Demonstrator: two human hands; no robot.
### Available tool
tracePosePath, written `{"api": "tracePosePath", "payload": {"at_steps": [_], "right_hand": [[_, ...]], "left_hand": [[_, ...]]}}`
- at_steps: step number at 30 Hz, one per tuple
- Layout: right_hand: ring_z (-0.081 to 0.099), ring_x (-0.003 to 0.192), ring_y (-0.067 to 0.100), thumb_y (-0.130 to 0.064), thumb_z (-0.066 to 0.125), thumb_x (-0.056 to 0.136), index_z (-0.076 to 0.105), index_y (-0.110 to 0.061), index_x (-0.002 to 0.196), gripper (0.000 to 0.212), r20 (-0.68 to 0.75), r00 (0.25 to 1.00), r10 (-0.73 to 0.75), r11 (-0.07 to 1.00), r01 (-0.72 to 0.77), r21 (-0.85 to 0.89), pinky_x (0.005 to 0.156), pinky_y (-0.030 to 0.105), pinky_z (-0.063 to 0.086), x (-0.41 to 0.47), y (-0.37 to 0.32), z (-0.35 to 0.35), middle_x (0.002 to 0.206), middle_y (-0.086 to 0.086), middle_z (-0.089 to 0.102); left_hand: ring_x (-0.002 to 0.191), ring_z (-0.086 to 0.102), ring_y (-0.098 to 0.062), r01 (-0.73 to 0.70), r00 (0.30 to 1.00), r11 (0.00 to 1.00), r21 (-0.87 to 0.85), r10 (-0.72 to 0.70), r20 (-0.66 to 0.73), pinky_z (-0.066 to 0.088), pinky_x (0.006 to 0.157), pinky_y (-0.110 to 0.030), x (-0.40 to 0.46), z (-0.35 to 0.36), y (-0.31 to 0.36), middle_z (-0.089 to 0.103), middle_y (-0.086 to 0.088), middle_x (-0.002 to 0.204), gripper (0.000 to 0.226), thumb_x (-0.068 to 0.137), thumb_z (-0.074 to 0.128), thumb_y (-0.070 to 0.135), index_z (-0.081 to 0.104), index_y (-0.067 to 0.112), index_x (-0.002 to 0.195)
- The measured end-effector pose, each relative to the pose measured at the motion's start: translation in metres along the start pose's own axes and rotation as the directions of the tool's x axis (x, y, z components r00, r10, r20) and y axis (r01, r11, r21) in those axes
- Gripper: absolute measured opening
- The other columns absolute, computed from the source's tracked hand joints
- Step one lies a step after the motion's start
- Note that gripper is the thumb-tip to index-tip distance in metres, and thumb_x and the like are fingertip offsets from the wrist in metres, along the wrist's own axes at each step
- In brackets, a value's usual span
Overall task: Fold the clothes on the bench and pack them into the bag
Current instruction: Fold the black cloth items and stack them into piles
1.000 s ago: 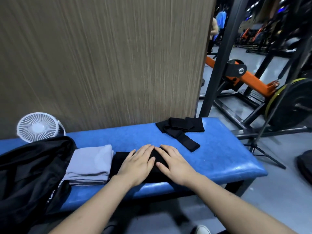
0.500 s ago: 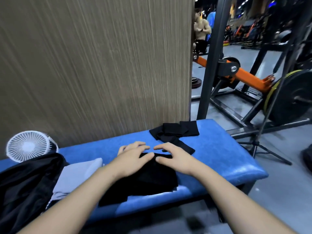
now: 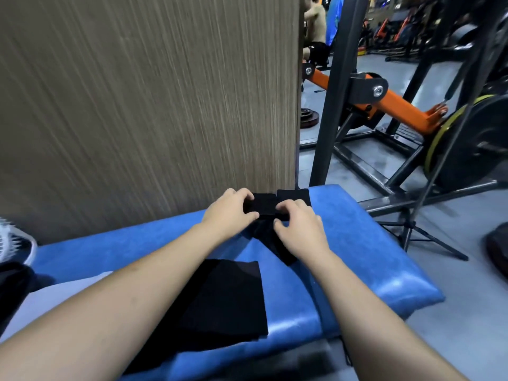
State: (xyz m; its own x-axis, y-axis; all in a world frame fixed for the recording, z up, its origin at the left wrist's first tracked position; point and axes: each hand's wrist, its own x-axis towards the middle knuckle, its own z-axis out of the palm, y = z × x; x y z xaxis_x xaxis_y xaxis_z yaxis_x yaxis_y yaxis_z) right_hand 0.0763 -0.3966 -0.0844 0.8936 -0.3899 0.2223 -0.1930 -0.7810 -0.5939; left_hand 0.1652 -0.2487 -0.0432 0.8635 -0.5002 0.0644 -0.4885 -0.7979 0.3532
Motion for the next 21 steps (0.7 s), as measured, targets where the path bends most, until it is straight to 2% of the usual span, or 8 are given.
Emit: {"api": "tracePosePath", "payload": {"at_steps": [3, 5, 11, 14, 16, 21], "right_hand": [[0.047, 0.121, 0.023, -0.030, 0.056, 0.092, 0.055, -0.025, 0.128, 0.036, -0.059, 0.995, 0.083, 0.995, -0.086, -0.044, 0.098, 0.038, 0.034, 0.007, 0.008, 0.004, 0.127, 0.000, 0.056], [0.044, 0.123, 0.024, -0.031, 0.055, 0.092, 0.052, -0.025, 0.133, 0.041, -0.054, 0.992, 0.116, 0.991, -0.120, -0.064, 0.099, 0.039, 0.032, 0.008, 0.011, 0.007, 0.130, 0.001, 0.055], [0.036, 0.130, 0.025, -0.034, 0.053, 0.094, 0.046, -0.031, 0.141, 0.047, 0.032, 0.994, 0.105, 0.988, -0.101, -0.117, 0.103, 0.039, 0.028, 0.009, 0.011, 0.013, 0.136, 0.000, 0.052], [0.034, 0.131, 0.025, -0.034, 0.055, 0.093, 0.046, -0.032, 0.142, 0.050, 0.063, 0.993, 0.098, 0.991, -0.092, -0.096, 0.103, 0.039, 0.027, 0.008, 0.009, 0.015, 0.139, -0.002, 0.049], [0.035, 0.131, 0.025, -0.033, 0.055, 0.093, 0.045, -0.031, 0.143, 0.051, 0.066, 0.987, 0.147, 0.989, -0.146, -0.030, 0.103, 0.039, 0.027, 0.009, 0.008, 0.014, 0.140, -0.001, 0.049], [0.032, 0.135, 0.023, -0.028, 0.056, 0.091, 0.046, -0.033, 0.144, 0.054, 0.093, 0.966, 0.240, 0.961, -0.250, 0.115, 0.105, 0.037, 0.026, 0.011, 0.005, 0.007, 0.138, -0.003, 0.053]], "left_hand": [[0.118, 0.052, -0.027, 0.036, 0.997, 0.998, 0.054, -0.040, 0.069, 0.043, 0.102, -0.041, 0.016, 0.013, 0.000, 0.048, -0.005, 0.129, 0.059, 0.083, 0.068, 0.053, 0.048, 0.030, 0.134], [0.122, 0.048, -0.030, 0.036, 0.996, 0.994, 0.103, -0.044, 0.074, 0.041, 0.104, -0.041, 0.023, 0.018, 0.000, 0.050, -0.006, 0.132, 0.063, 0.082, 0.067, 0.055, 0.046, 0.031, 0.137], [0.127, 0.046, -0.023, 0.064, 0.997, 0.998, 0.024, -0.065, 0.029, 0.031, 0.104, -0.035, 0.032, 0.022, -0.005, 0.063, 0.004, 0.128, 0.048, 0.085, 0.069, 0.049, 0.058, 0.034, 0.129], [0.127, 0.050, -0.019, 0.078, 0.997, 0.994, -0.079, -0.078, -0.003, 0.030, 0.105, -0.036, 0.030, 0.023, -0.005, 0.063, 0.006, 0.128, 0.044, 0.081, 0.073, 0.046, 0.064, 0.033, 0.123], [0.121, 0.055, -0.017, 0.058, 0.998, 0.980, -0.188, -0.063, -0.023, 0.038, 0.106, -0.036, 0.027, 0.020, -0.003, 0.062, 0.006, 0.125, 0.041, 0.081, 0.077, 0.038, 0.068, 0.026, 0.120], [0.105, 0.061, -0.012, 0.017, 1.000, 0.891, -0.454, -0.027, -0.016, 0.048, 0.092, -0.025, 0.015, 0.013, -0.002, 0.062, 0.004, 0.118, 0.035, 0.080, 0.080, 0.017, 0.071, 0.020, 0.113]]}}
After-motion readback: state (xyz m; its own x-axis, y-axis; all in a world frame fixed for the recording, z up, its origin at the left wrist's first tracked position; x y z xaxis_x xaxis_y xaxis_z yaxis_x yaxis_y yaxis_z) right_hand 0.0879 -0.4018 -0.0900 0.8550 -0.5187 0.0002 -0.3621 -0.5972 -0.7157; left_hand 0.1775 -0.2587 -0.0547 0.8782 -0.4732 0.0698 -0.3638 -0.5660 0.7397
